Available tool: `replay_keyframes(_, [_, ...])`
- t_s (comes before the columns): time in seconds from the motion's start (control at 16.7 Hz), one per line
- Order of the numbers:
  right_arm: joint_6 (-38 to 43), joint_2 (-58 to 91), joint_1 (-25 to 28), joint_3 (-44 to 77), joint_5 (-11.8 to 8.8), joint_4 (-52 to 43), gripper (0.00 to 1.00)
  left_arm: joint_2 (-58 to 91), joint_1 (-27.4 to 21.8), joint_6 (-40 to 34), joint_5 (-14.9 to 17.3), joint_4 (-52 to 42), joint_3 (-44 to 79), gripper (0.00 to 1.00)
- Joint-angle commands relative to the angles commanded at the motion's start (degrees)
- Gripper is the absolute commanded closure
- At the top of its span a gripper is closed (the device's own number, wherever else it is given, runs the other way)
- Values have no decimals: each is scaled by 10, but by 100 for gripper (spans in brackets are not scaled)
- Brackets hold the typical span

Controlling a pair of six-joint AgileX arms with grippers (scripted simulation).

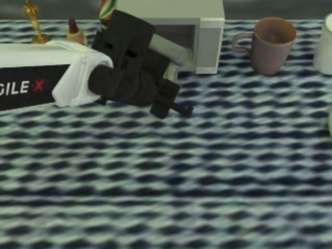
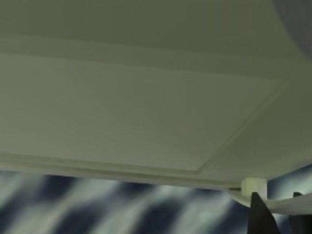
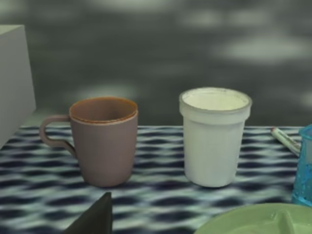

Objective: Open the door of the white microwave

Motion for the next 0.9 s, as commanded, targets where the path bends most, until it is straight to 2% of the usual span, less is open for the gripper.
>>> replay_keyframes(0.54, [0, 0, 0, 0, 0, 0, 0, 0, 0, 0, 0, 0, 0, 100])
replay_keyframes(0.9, [0, 0, 0, 0, 0, 0, 0, -9, 7, 21, 20, 0, -9, 100])
